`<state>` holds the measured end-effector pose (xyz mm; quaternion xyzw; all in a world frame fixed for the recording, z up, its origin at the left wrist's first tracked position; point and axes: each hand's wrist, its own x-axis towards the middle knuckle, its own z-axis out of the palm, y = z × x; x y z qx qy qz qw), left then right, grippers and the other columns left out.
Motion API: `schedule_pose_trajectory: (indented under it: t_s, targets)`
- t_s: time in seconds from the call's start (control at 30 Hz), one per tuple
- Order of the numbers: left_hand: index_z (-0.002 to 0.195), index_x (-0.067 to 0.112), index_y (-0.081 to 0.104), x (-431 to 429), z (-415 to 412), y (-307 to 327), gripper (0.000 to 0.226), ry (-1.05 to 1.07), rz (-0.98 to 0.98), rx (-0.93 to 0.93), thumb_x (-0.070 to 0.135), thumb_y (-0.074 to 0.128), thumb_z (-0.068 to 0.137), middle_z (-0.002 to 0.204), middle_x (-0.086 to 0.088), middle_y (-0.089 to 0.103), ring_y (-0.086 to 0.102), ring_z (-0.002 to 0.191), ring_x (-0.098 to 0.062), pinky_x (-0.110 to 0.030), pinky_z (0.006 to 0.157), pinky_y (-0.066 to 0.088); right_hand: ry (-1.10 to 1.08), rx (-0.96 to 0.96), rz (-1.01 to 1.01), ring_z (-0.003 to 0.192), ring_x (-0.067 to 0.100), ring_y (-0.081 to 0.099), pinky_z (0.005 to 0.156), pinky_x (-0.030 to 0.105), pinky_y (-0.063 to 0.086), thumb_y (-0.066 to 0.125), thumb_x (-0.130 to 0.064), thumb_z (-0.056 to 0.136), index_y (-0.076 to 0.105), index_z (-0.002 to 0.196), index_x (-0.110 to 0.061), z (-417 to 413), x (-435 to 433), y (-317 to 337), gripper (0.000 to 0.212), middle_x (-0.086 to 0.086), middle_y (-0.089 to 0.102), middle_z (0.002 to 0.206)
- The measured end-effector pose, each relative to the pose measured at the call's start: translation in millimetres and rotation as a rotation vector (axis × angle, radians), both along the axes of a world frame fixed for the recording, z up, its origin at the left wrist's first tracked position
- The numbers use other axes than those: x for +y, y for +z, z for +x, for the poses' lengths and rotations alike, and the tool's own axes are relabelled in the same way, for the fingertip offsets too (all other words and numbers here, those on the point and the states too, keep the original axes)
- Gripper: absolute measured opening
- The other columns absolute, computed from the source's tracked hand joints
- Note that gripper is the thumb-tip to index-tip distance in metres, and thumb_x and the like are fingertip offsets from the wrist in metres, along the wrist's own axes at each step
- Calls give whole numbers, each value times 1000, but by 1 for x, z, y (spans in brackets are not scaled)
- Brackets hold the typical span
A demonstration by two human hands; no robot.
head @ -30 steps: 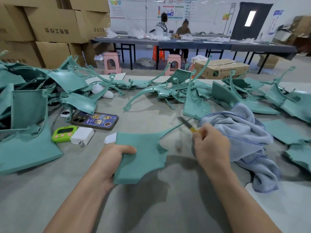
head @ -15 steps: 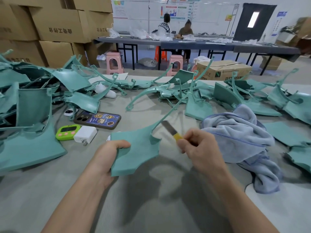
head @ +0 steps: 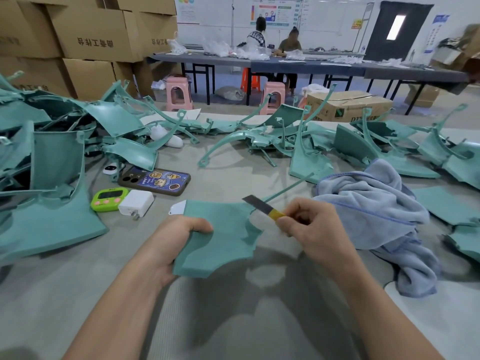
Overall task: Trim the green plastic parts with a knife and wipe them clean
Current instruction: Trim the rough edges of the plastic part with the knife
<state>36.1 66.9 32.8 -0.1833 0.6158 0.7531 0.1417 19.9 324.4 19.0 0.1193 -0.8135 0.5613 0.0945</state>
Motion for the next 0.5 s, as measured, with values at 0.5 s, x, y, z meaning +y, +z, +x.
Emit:
schedule_pose_trajectory:
  t_s: [0.5]
  targets:
    - [105, 2, 70, 0, 2, -2, 29, -75, 47, -40, 2, 63, 77, 94, -24, 76, 74, 68, -37, -36, 49, 57, 78, -63, -38, 59, 11, 53, 57, 26, 41, 80, -3, 81, 76, 74, -15, 5, 3, 5, 15, 5, 67, 63]
